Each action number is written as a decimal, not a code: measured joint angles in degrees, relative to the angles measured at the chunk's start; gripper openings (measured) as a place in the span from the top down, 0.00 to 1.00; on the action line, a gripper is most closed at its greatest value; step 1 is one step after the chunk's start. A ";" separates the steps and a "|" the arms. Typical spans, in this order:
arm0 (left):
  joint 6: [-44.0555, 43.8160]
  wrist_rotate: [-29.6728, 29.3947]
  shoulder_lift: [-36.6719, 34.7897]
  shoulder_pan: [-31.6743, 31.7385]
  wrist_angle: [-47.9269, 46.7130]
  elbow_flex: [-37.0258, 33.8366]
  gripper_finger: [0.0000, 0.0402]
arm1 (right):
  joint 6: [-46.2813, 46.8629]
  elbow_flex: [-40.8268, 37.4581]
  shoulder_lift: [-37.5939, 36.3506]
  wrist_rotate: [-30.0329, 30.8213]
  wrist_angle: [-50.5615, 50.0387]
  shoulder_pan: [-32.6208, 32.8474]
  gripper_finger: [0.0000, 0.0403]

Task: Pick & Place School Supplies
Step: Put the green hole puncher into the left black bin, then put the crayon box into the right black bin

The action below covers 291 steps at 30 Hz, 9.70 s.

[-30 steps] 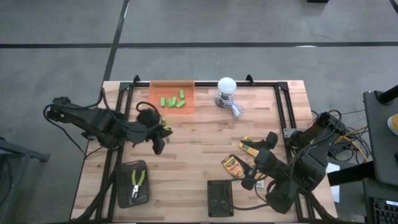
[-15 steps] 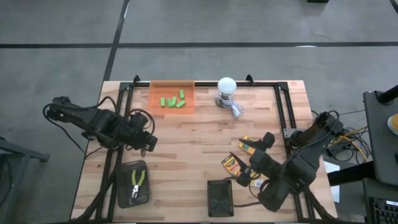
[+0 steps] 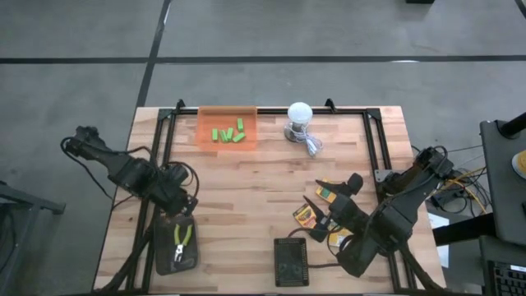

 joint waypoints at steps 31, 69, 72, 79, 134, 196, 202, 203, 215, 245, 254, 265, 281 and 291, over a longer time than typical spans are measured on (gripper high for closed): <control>-13.23 4.74 4.48 -14.27 28.18 -19.51 0.86 | 2.10 0.00 0.00 -0.17 0.53 -1.72 0.38; -17.38 18.28 4.41 -14.34 46.37 -36.55 0.86 | 1.92 0.00 0.00 -0.17 0.48 -1.72 0.39; -17.48 19.03 4.41 -14.32 47.80 -37.48 0.86 | 1.99 0.00 0.00 -0.17 0.48 -1.72 0.39; -17.30 19.58 4.41 -14.32 48.00 -37.55 0.83 | 2.12 -0.07 0.02 -0.17 0.50 -1.74 0.41; -19.95 29.33 4.23 -14.15 48.97 -37.55 0.53 | 1.90 -0.87 0.07 -0.20 0.42 -1.74 0.41; 65.41 -37.71 -26.61 -1.50 78.42 -30.25 0.53 | 6.73 -0.94 -0.34 -10.38 -0.62 -3.81 0.41; 70.04 -29.51 -28.85 4.76 78.44 -30.25 0.53 | 17.90 -0.90 -1.63 -18.34 -3.60 -6.47 0.38; 70.53 -28.07 -28.98 5.66 78.42 -30.25 0.53 | 19.59 -0.90 -1.91 -20.10 -3.90 -6.93 0.38; 78.42 -11.24 -29.14 12.23 82.22 -30.25 0.53 | 27.80 -0.85 -4.05 -47.88 -4.81 -12.77 0.35; 91.09 -12.35 -29.34 14.34 82.14 -26.65 0.53 | 41.27 -0.96 -1.85 -55.34 -5.03 -19.40 0.41; 97.99 -8.84 -29.36 17.71 80.51 -19.99 0.53 | 45.91 -0.96 -1.84 -60.97 -15.16 -24.25 0.43; 96.40 4.25 -29.09 20.80 72.80 -17.64 0.53 | 40.95 -0.96 -1.86 -62.82 -14.93 -29.05 0.43; 97.23 3.26 -21.11 21.99 70.99 -17.66 0.53 | 40.65 -0.96 -1.86 -61.75 -14.41 -32.67 0.43; 100.11 -3.28 -17.79 24.14 71.12 -17.70 0.53 | 40.41 -0.96 -1.86 -61.61 -9.68 -32.63 0.43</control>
